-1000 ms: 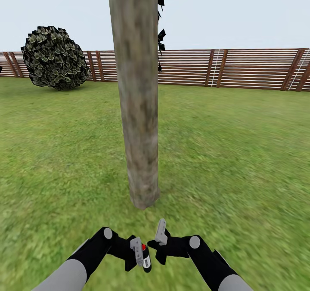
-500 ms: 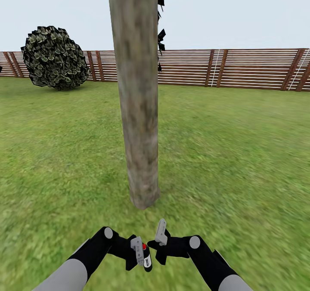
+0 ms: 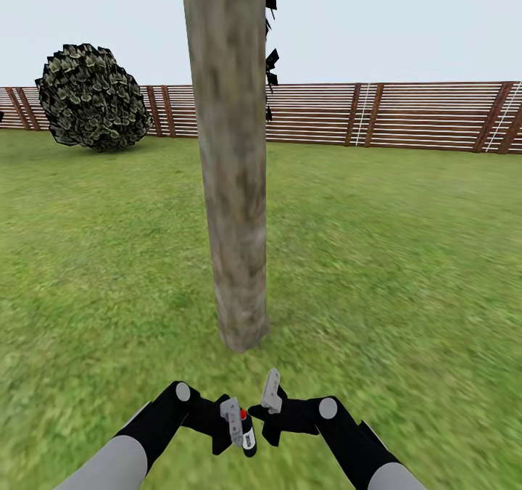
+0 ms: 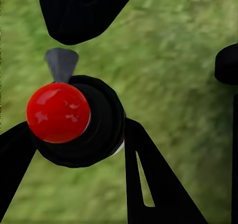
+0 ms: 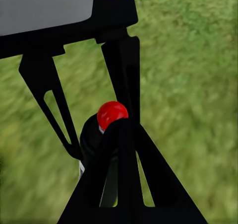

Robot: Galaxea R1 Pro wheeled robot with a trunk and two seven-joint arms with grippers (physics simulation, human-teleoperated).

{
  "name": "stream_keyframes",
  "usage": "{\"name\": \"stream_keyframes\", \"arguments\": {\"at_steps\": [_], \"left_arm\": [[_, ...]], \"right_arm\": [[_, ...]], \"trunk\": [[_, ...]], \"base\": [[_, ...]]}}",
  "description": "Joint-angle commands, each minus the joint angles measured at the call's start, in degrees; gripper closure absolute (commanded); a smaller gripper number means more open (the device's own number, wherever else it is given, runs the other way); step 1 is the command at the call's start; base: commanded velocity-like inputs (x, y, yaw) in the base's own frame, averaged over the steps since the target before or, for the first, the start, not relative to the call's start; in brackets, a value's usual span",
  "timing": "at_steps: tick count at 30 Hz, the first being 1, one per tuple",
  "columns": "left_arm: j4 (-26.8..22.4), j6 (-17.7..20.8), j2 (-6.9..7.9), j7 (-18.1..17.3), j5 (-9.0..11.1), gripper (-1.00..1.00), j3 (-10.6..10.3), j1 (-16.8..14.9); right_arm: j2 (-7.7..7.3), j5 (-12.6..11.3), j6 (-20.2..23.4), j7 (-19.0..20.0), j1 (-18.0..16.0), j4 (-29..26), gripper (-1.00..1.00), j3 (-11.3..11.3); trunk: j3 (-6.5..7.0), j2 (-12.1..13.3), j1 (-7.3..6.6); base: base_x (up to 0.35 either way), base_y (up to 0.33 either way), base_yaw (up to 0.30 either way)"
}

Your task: In the garden, pick up the pesticide atomizer on the floor and spray pesticide onto both trees until each tree trunk is fully covered.

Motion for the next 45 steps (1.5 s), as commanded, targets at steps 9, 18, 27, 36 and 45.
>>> {"name": "stream_keyframes", "arguments": {"at_steps": [9, 18, 27, 36, 45], "left_arm": [[-0.08, -0.5, -0.03, -0.1, -0.51, 1.0, 0.06, -0.04], [-0.1, -0.42, -0.12, -0.09, -0.42, 1.0, 0.09, -0.04], [-0.09, -0.42, -0.79, -0.09, -0.42, 1.0, 0.15, -0.04], [-0.08, -0.42, -0.83, -0.09, -0.42, 1.0, 0.08, -0.04], [0.79, -0.76, 9.03, 0.27, -0.79, 1.0, 0.12, 0.75]], "right_arm": [[-0.03, 0.6, -0.37, -0.02, -0.04, 0.04, 1.0, -0.08], [-0.07, 0.6, -0.37, -0.05, -0.03, 0.11, 1.0, -0.08], [-0.07, 0.6, -0.36, -0.05, -0.01, 0.13, 1.0, -0.08], [-0.11, 0.6, -0.37, -0.05, 0.0, 0.13, 1.0, -0.08], [-0.24, 0.69, -0.37, -0.05, 0.0, 0.21, 1.0, -0.08]], "trunk": [[-0.05, -0.02, -0.01], [-0.05, -0.02, -0.01], [-0.05, -0.02, -0.01], [-0.05, -0.02, -0.01], [-0.05, -0.02, -0.01]], "base": [[0.0, 0.0, 0.0], [0.0, 0.0, 0.0], [0.0, 0.0, 0.0], [0.0, 0.0, 0.0], [0.0, 0.0, 0.0]]}}
